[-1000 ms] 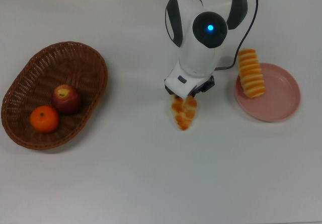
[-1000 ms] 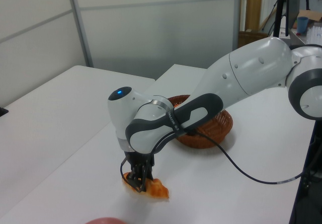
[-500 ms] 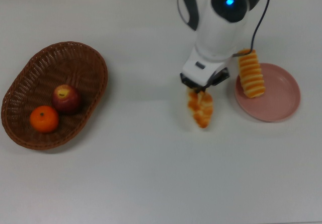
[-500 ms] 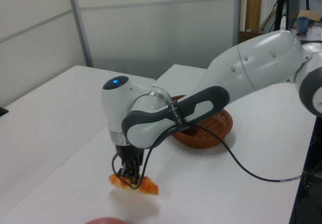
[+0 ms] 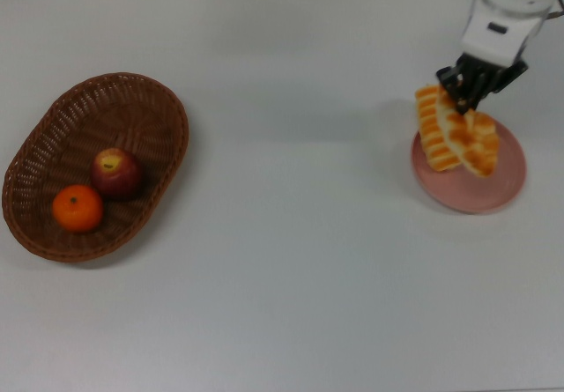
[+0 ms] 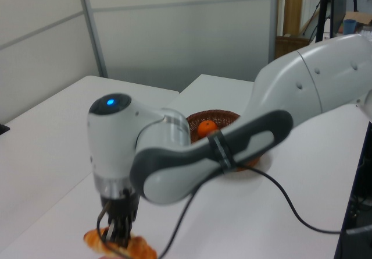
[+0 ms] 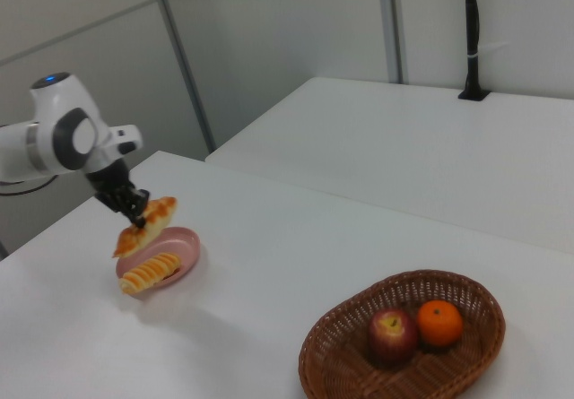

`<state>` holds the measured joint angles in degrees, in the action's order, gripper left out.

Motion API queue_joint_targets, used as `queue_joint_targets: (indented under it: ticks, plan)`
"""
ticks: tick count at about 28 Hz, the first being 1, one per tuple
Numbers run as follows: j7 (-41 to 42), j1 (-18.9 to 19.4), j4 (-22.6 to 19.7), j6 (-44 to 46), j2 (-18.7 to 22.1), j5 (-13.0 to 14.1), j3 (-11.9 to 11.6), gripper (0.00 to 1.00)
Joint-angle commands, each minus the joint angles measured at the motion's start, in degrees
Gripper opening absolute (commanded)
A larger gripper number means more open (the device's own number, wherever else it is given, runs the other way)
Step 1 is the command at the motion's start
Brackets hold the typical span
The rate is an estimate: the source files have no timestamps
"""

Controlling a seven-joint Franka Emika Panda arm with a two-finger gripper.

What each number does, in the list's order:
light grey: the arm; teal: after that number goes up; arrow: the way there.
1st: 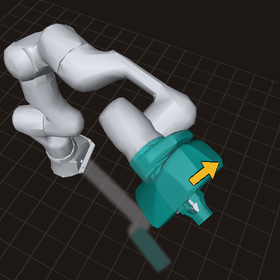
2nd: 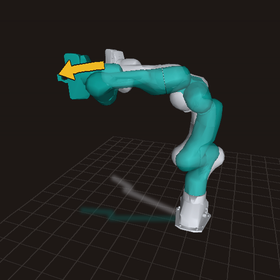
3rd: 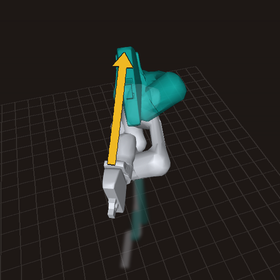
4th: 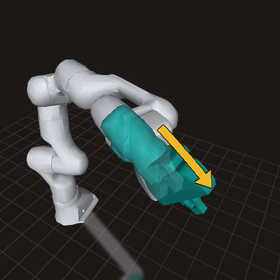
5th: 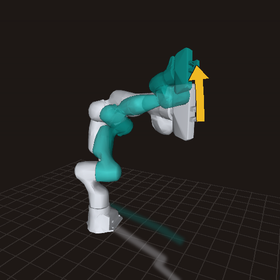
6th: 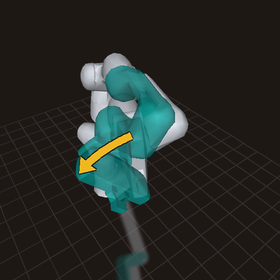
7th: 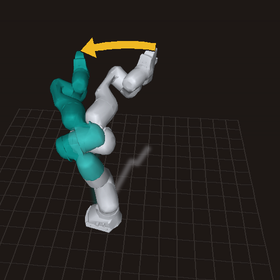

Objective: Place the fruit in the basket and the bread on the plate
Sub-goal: 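Carry the braided loaf onto the pink plate and release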

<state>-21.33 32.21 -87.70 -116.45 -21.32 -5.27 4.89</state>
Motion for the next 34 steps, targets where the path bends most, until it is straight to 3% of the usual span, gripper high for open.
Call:
queue_joint_targets:
  ticks: [1,8,9,10,11,13,14,15,22,27,32,34]
  plan:
    - [-6.4,3.6,0.2,0.7,-1.4,-4.5,-0.7,0.03]
    - [-7.4,4.1,0.2,0.5,-3.8,-5.0,-0.7,0.05]
    - [-7.2,4.1,0.2,0.4,-3.8,-5.0,-0.7,0.10]
    - [-7.1,4.1,0.2,0.4,-3.8,-5.0,-0.7,0.17]
    - [-6.9,4.1,0.2,0.4,-3.8,-5.0,-0.8,0.32]
    - [-6.8,4.0,0.2,0.5,-3.8,-4.9,-0.8,0.42]
    - [-6.7,4.0,0.2,0.5,-3.6,-4.8,-0.8,0.58]
    - [-6.9,3.9,0.2,0.6,-3.2,-4.5,-0.8,1.00]
    - [-7.1,3.9,0.7,1.3,-0.9,-4.1,-1.2,1.00]
    - [-7.1,2.8,0.7,5.3,3.0,-3.9,-1.6,1.00]
    - [-6.0,-2.5,0.6,10.4,7.9,-2.7,-1.6,1.00]
    - [-3.9,-5.7,0.7,13.2,10.3,-0.5,-1.7,1.00]
